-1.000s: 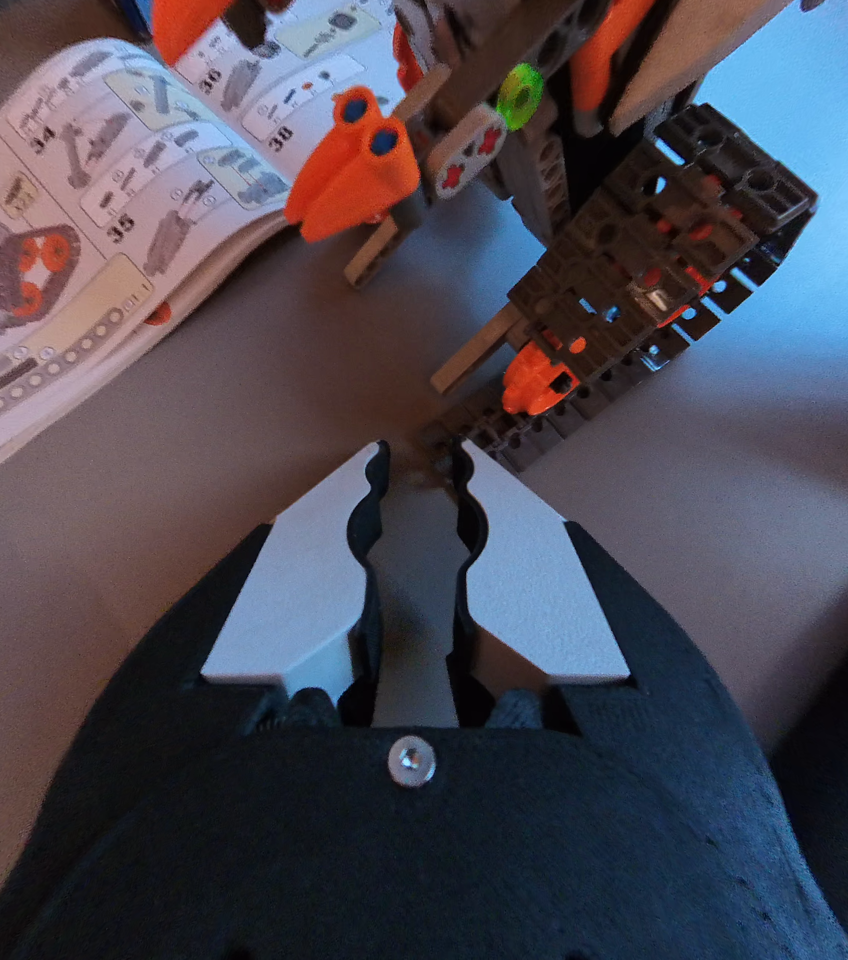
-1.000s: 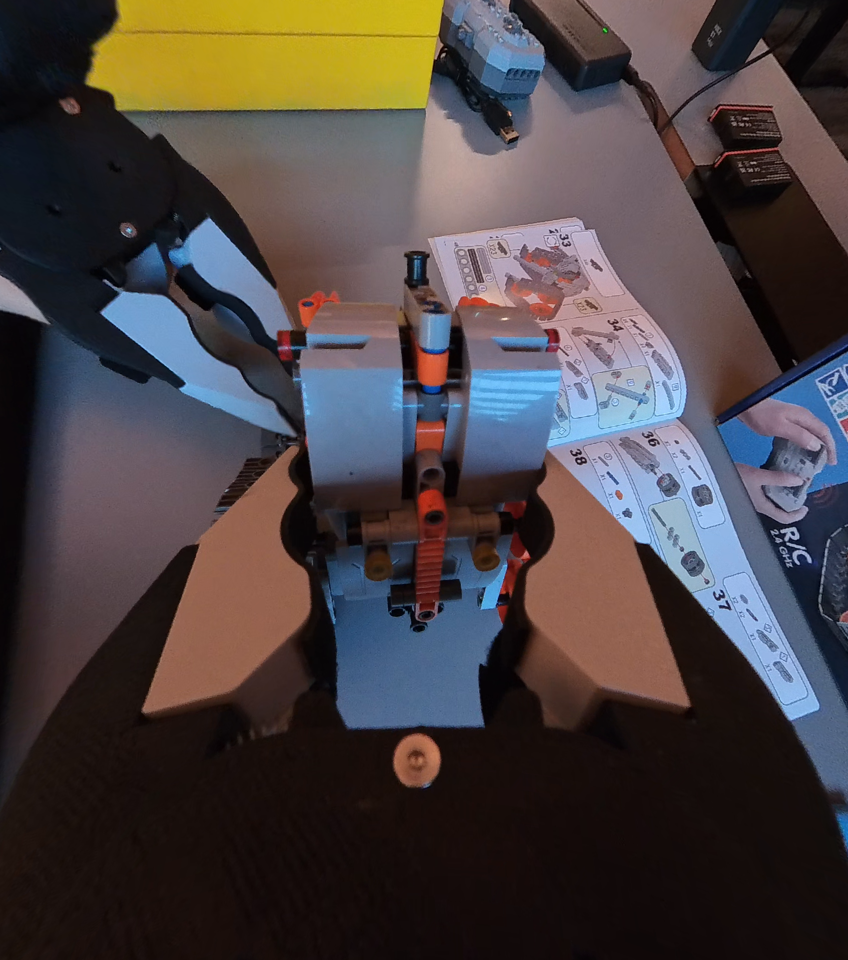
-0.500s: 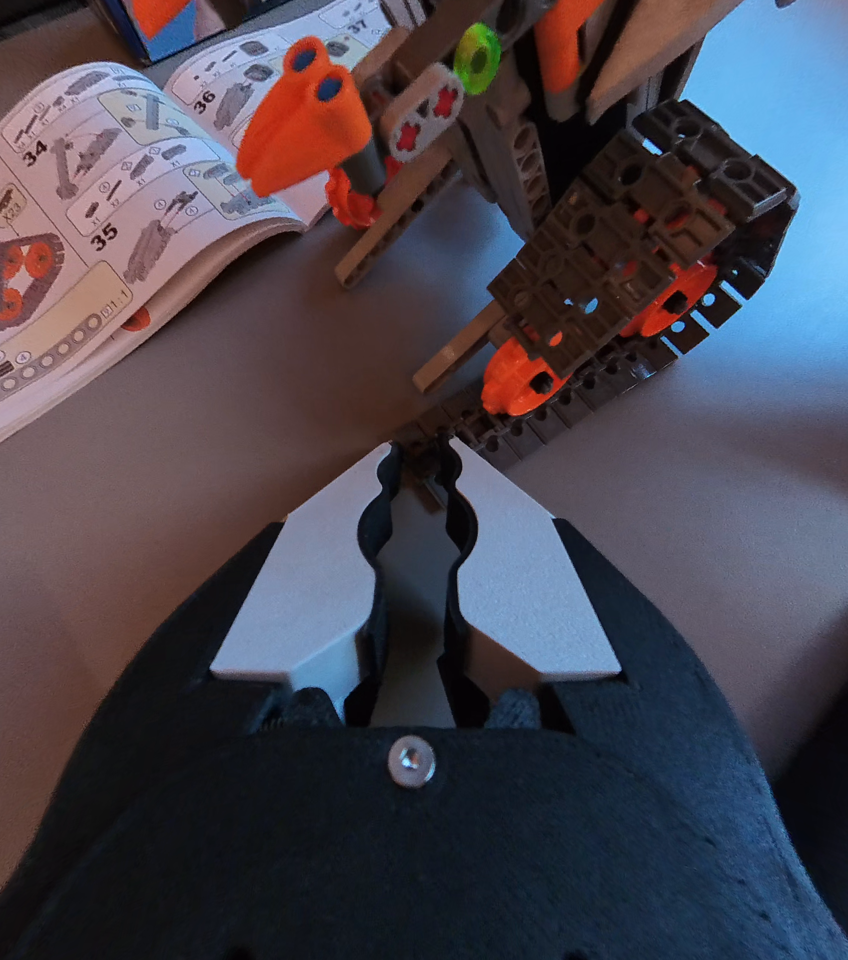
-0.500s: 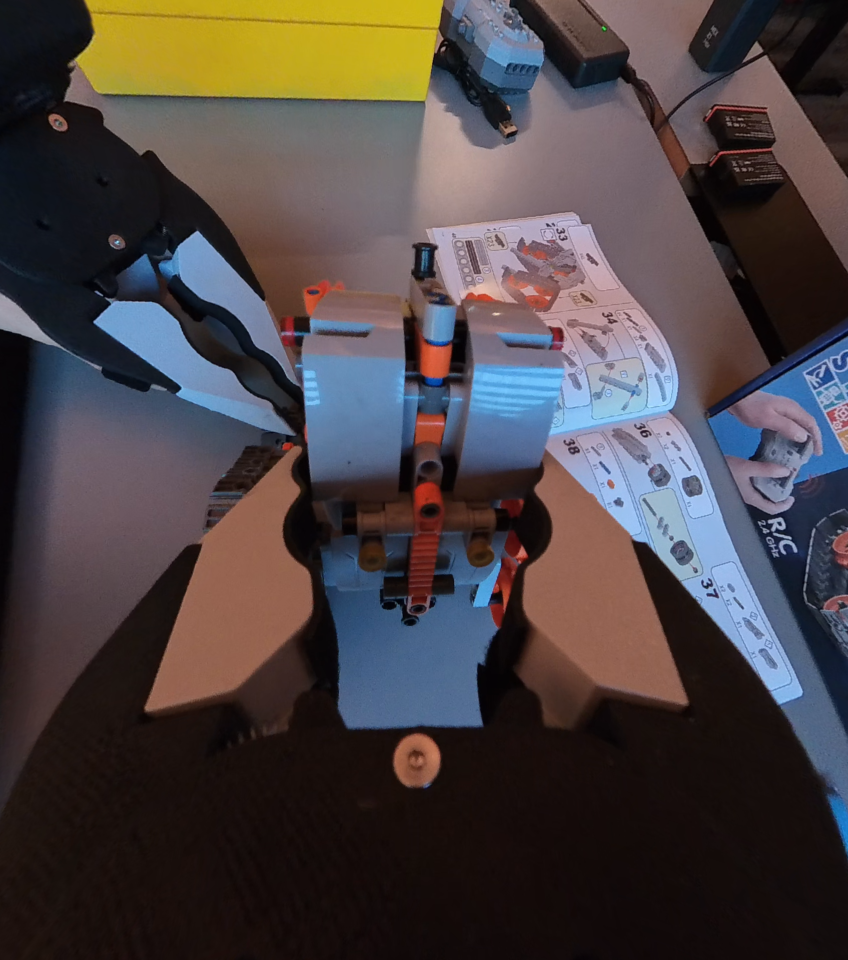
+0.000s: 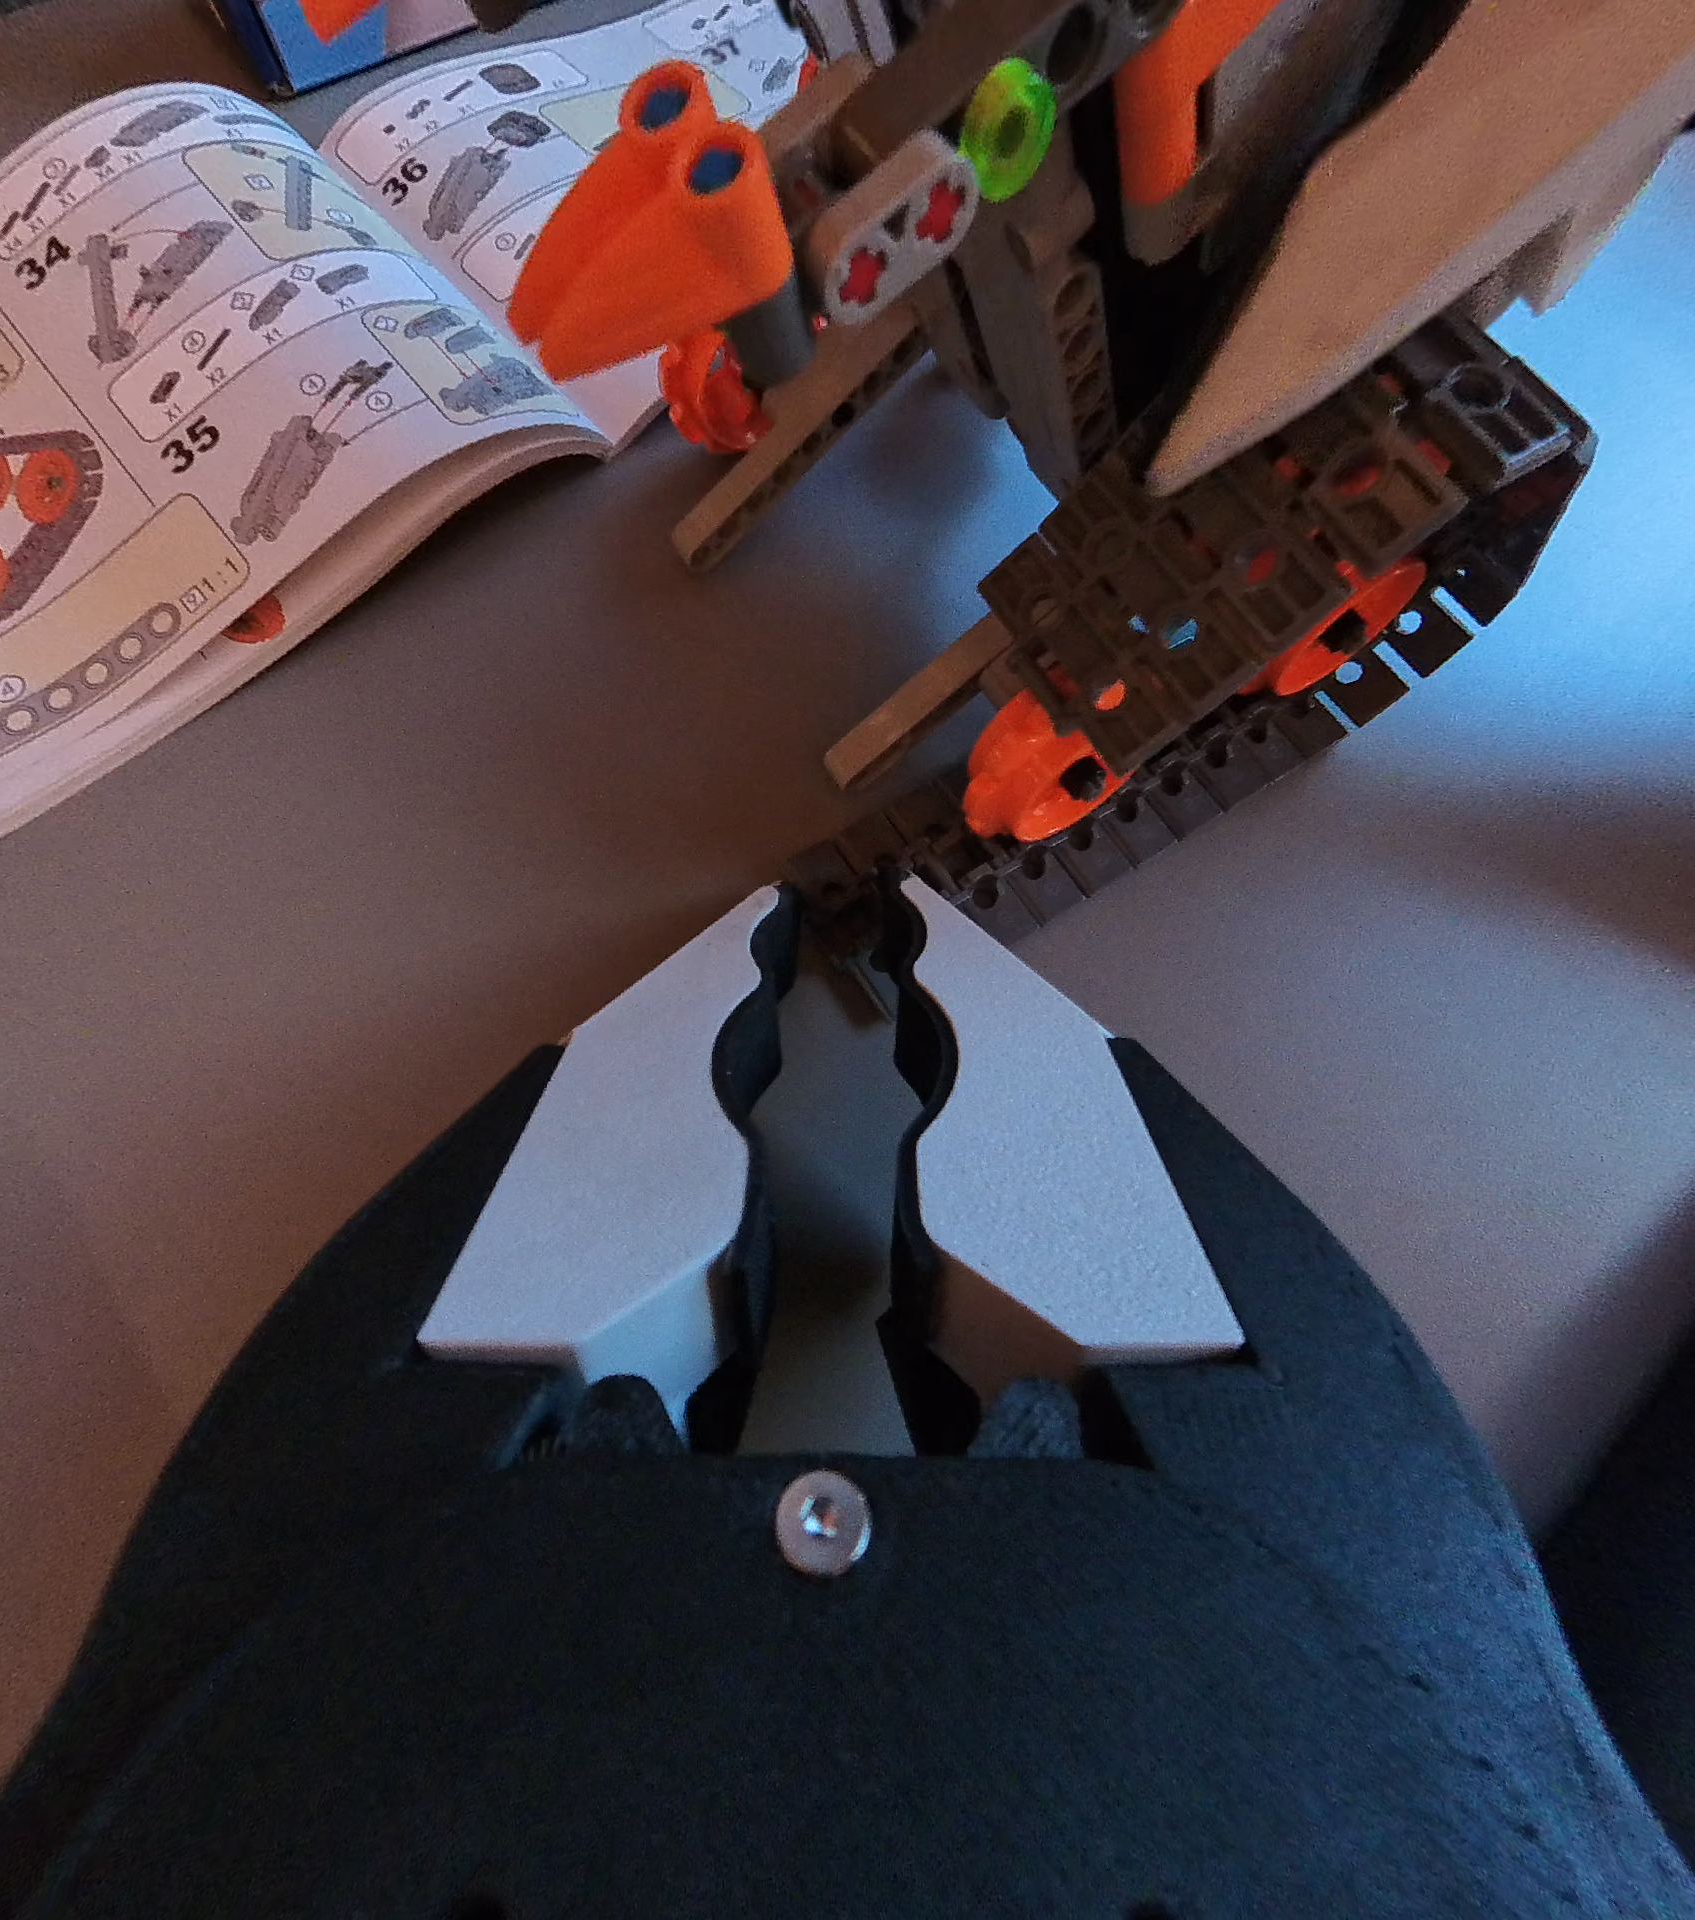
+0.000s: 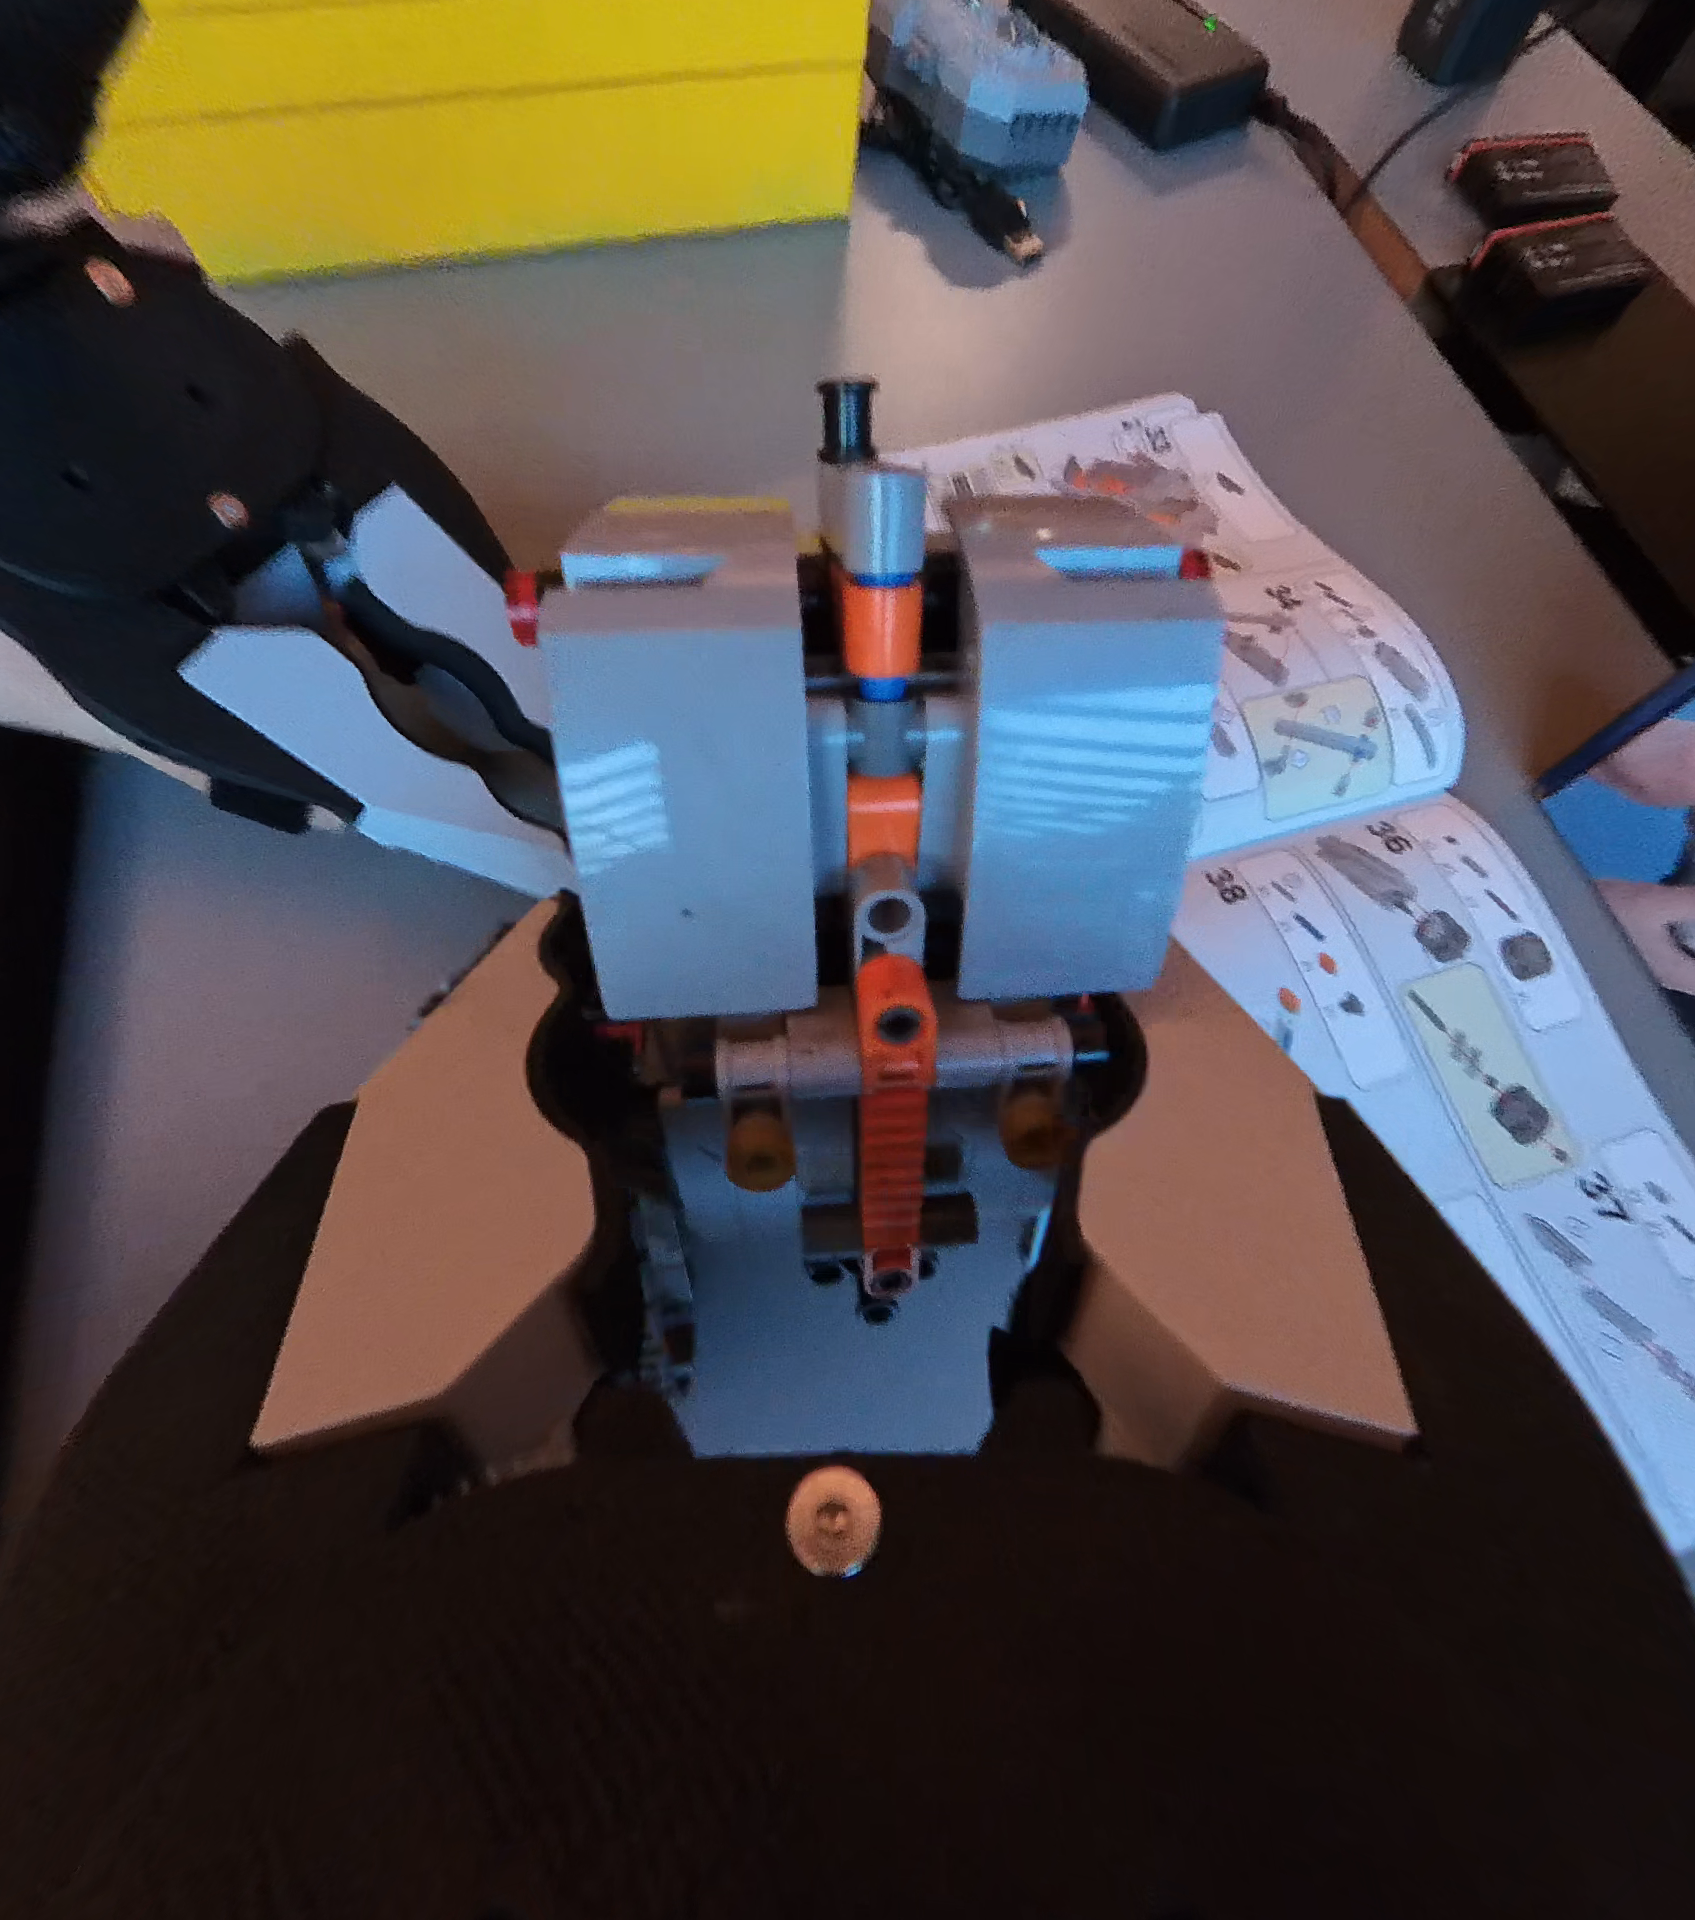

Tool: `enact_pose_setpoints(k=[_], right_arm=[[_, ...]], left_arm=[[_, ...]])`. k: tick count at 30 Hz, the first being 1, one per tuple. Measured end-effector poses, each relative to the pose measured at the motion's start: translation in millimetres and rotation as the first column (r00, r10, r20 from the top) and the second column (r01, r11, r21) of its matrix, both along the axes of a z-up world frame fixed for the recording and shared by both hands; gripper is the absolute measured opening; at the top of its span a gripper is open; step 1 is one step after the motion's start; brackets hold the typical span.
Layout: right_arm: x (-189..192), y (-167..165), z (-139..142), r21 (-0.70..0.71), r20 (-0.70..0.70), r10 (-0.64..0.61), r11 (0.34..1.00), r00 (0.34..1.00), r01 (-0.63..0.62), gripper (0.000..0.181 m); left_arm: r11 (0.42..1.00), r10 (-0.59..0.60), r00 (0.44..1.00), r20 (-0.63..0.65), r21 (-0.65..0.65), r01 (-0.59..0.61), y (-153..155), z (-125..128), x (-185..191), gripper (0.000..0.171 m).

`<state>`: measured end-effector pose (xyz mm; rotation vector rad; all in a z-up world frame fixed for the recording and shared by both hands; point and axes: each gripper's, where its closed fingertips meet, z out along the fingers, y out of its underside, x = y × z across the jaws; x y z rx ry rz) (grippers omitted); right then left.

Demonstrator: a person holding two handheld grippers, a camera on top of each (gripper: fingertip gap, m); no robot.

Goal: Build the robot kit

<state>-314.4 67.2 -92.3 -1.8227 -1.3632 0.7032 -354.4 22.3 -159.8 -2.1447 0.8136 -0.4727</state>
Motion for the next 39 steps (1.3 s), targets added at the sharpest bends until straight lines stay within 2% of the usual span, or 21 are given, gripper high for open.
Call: enact_pose_setpoints(k=[2,4,13,16,24,28,31,33,35,39], right_arm=[[-5.5,2.3,10.0,-0.03,-0.081,-0.028,0.999,0.996,0.025,0.095],[-6.1,4.7,14.2,-0.081,-0.118,-0.052,0.996,0.992,0.042,0.085],[-4.1,-1.2,11.4,-0.066,-0.075,0.027,0.997,0.997,-0.032,0.084],[-1.9,-2.7,10.6,-0.067,-0.061,0.035,0.997,0.998,-0.039,0.084],[12.3,-3.9,10.4,-0.04,-0.08,0.027,0.999,0.996,-0.03,0.083],[20.6,-5.0,9.9,-0.011,-0.083,0.022,1.0,0.996,-0.023,0.082],[24.2,-5.2,9.8,-0.005,-0.095,0.017,1.0,0.995,-0.017,0.082],[25.3,-5.9,10.1,-0.003,-0.106,0.021,1.0,0.994,-0.022,0.082],[26.3,-6.8,10.1,-0.002,-0.107,0.029,1.0,0.994,-0.029,0.082],[29.1,-8.8,10.5,0.0,-0.117,0.049,0.999,0.992,-0.049,0.082]], left_arm=[[1.0,-0.001,1.0,-0.001,0.001,0.001,0.1,0.1,0.1,0.014],[1.0,0.001,1.0,0.0,0.0,-0.001,0.2,0.1,-0.1,0.014],[1.0,0.009,1.0,0.012,-0.015,-0.009,2.5,-0.4,-1.8,0.025],[1.0,0.008,1.0,0.02,-0.022,-0.008,0.9,0.1,-4.2,0.035],[0.998,0.025,0.998,0.061,-0.062,-0.021,-3.8,0.1,-12.8,0.032],[0.997,-0.001,0.997,0.077,-0.076,0.007,-8.4,0.4,-8.3,0.031],[0.988,-0.083,0.985,0.149,-0.114,0.1,-21.1,4.6,5.7,0.027],[0.987,-0.11,0.982,0.15,-0.099,0.126,-22.2,7.2,8.4,0.028],[0.987,-0.115,0.982,0.149,-0.097,0.131,-21.5,7.8,9.4,0.026],[0.974,-0.114,0.977,0.178,-0.173,0.145,-26.0,2.7,16.7,0.02]])
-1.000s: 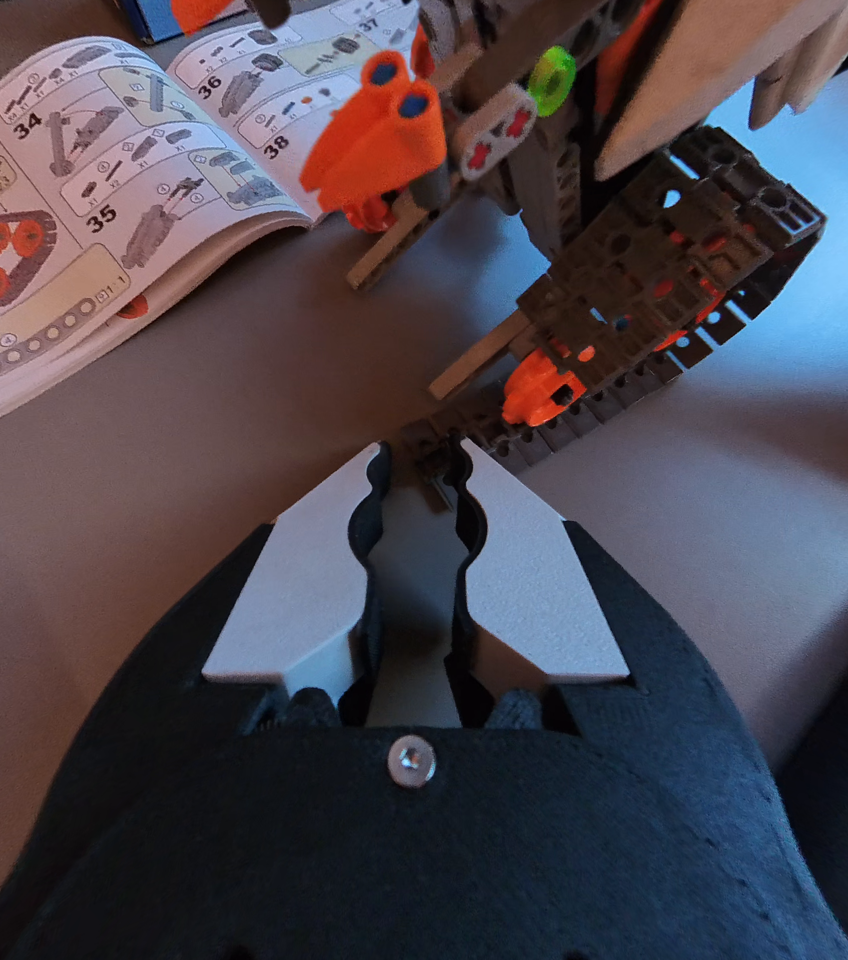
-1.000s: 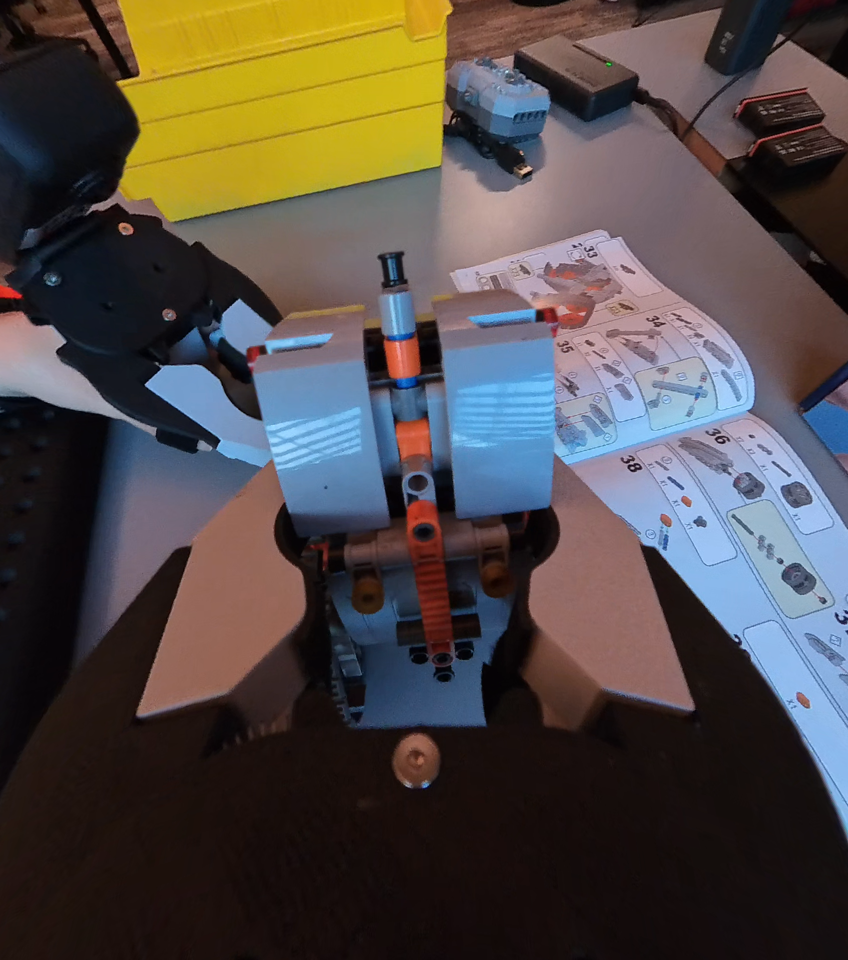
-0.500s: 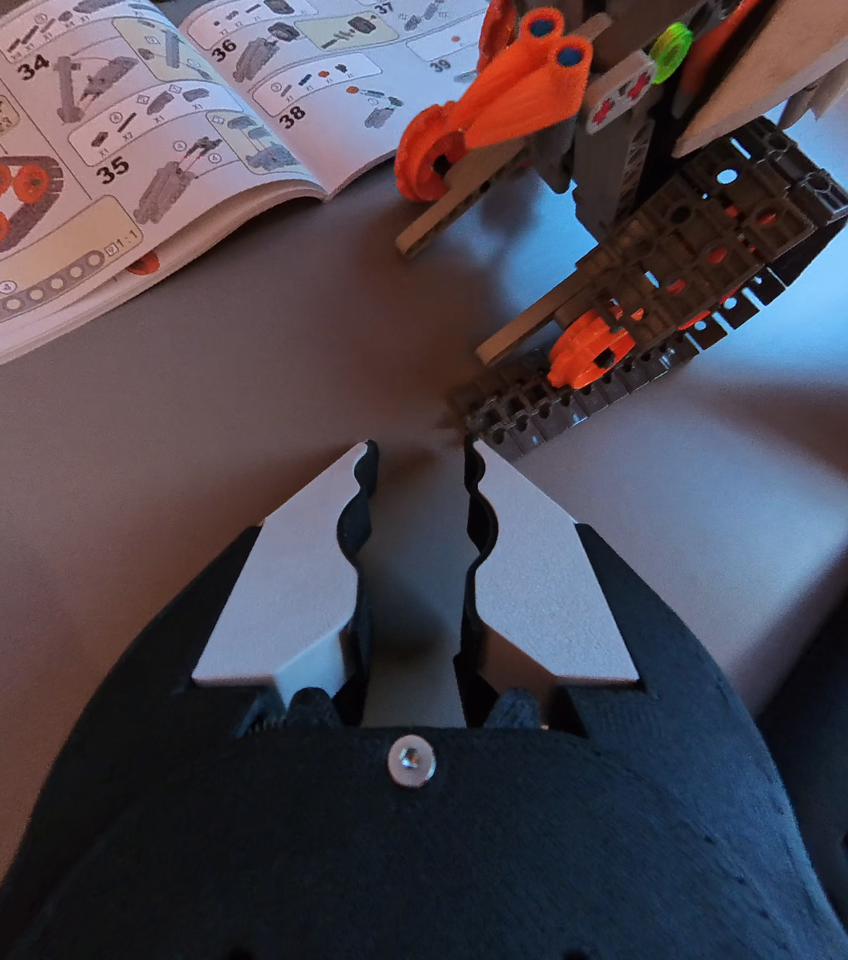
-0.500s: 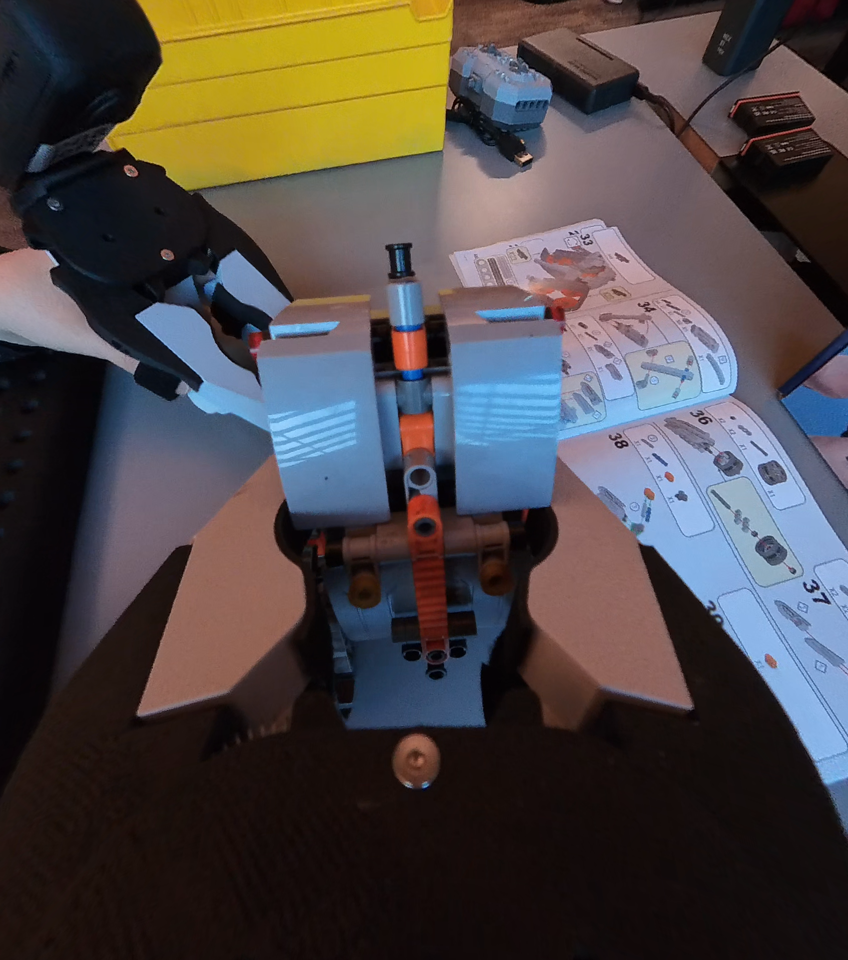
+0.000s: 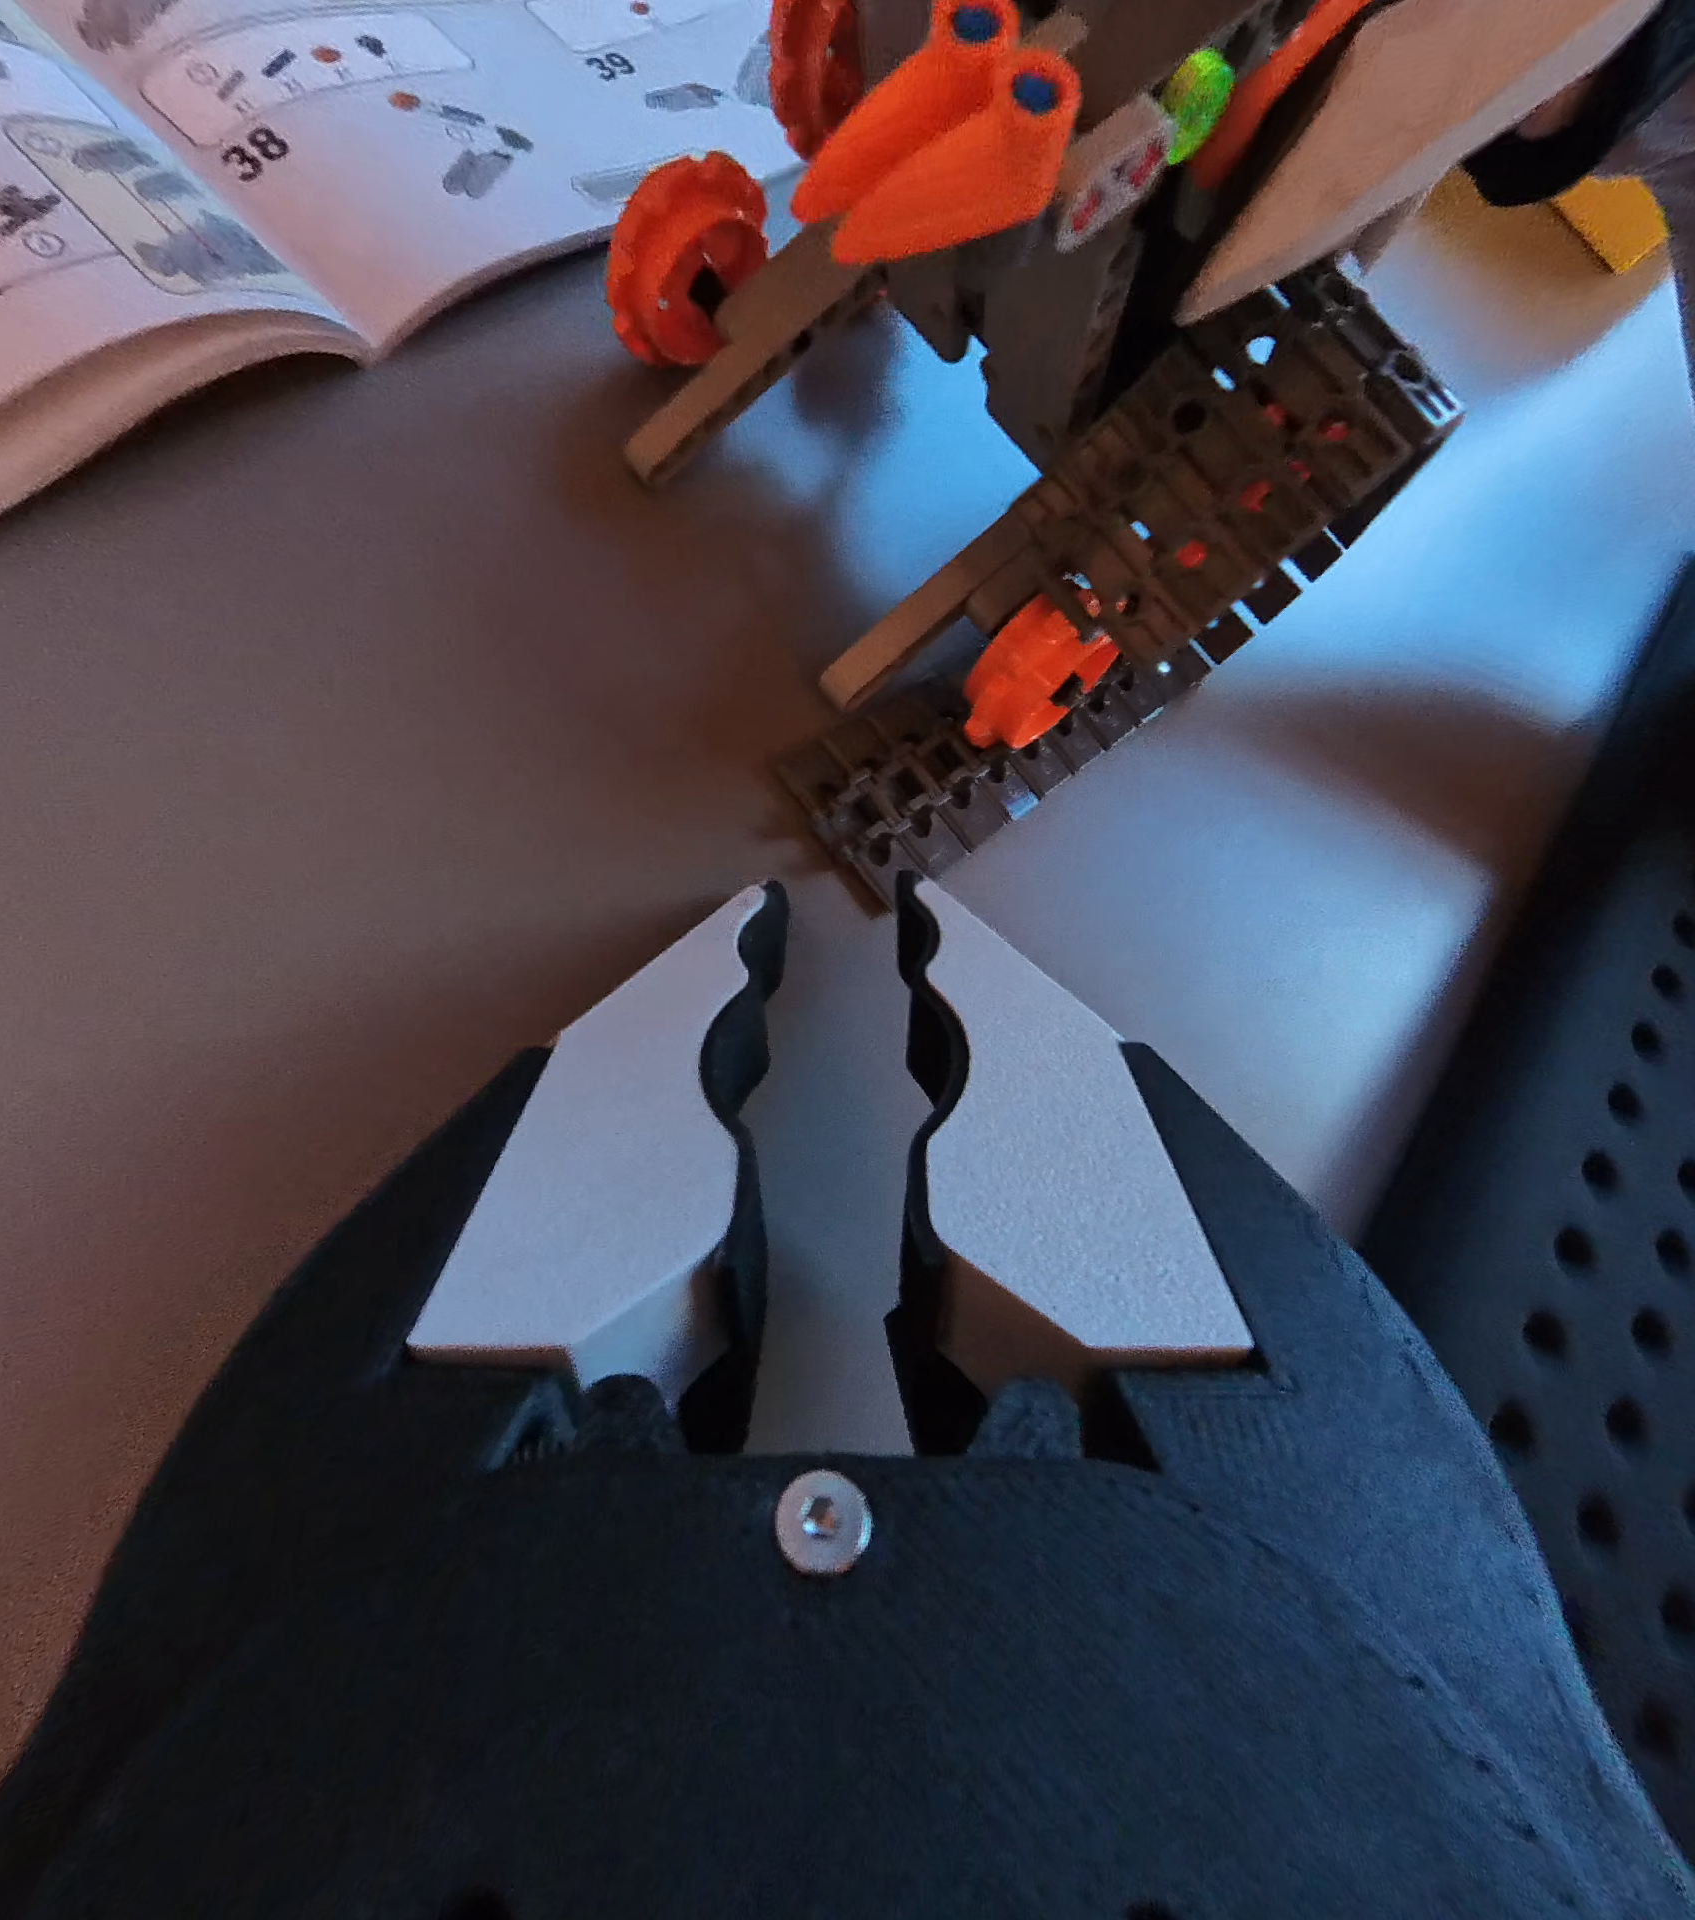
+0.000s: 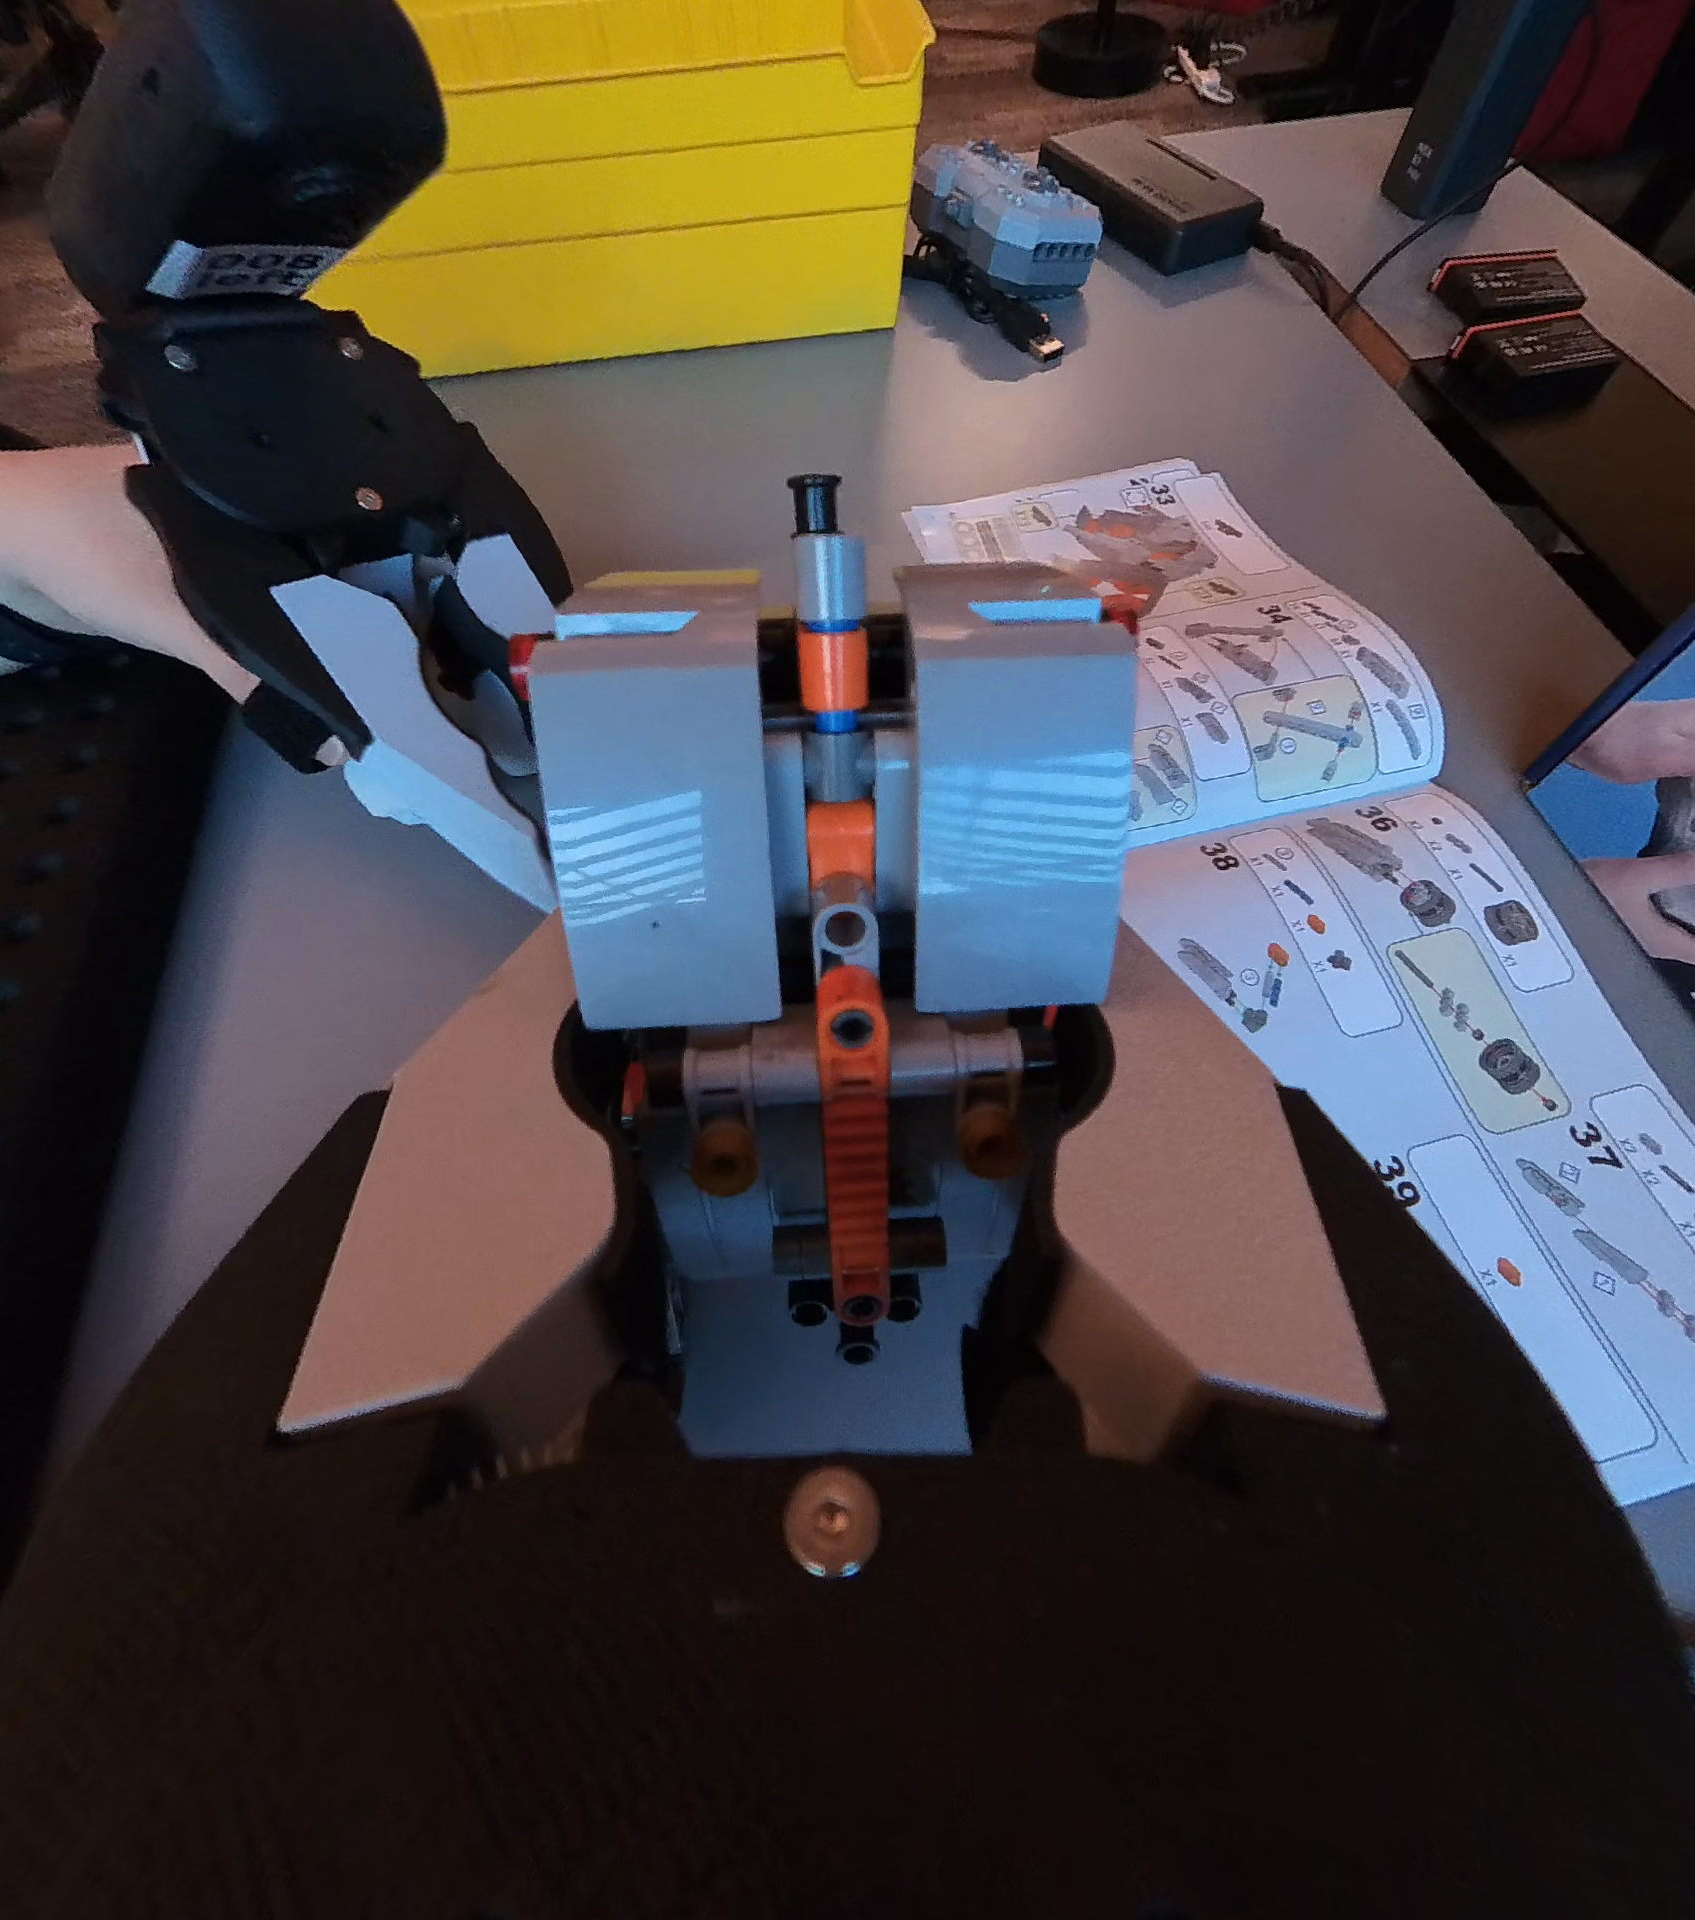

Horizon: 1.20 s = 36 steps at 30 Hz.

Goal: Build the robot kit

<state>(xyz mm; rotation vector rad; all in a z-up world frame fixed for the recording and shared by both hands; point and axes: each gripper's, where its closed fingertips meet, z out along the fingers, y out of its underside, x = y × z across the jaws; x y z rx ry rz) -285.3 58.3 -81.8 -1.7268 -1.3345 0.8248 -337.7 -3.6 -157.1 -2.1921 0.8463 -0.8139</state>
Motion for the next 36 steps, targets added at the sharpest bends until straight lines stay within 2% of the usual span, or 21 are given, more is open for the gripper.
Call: enact_pose_setpoints(k=[4,11,19,24,29,32,34,36], right_arm=[[0.3,-0.8,0.3,-0.001,-0.01,0.013,1.0,1.0,-0.013,0.082],[5.3,-3.2,0.6,0.004,-0.016,0.037,0.999,0.999,-0.037,0.082],[16.5,-10.3,1.8,0.0,-0.042,0.094,0.996,0.995,-0.094,0.082],[18.4,-10.9,5.5,0.019,-0.098,0.094,0.996,0.991,-0.092,0.084],[36.4,-3.7,32.8,0.056,-0.206,-0.015,0.998,0.978,0.027,0.092],[60.4,-1.9,55.0,0.082,-0.259,-0.153,0.98,0.954,0.18,0.091],[75.9,-10.3,65.3,0.107,-0.275,-0.257,0.949,0.927,0.295,0.085],[81.1,-36.0,75.7,0.154,-0.313,-0.302,0.919,0.901,0.362,0.079]], left_arm=[[0.998,0.043,0.999,0.013,-0.048,-0.042,5.5,-0.2,7.9,0.016],[0.996,0.037,0.999,-0.018,-0.084,-0.038,1.0,-2.1,19.9,0.006],[0.977,0.019,0.995,0.098,-0.213,0.002,-13.5,-1.4,31.8,0.0],[0.976,0.011,0.995,0.1,-0.219,0.011,-11.7,-1.3,32.3,0.0],[0.971,0.014,0.987,0.162,-0.237,0.025,-9.5,7.8,34.9,0.0],[0.968,0.018,0.981,0.195,-0.249,0.032,-8.7,12.2,34.9,0.0],[0.969,0.007,0.983,0.184,-0.245,0.039,-9.1,11.8,31.7,0.0],[0.977,-0.025,0.985,0.173,-0.205,0.061,-9.1,15.2,27.2,0.0]])
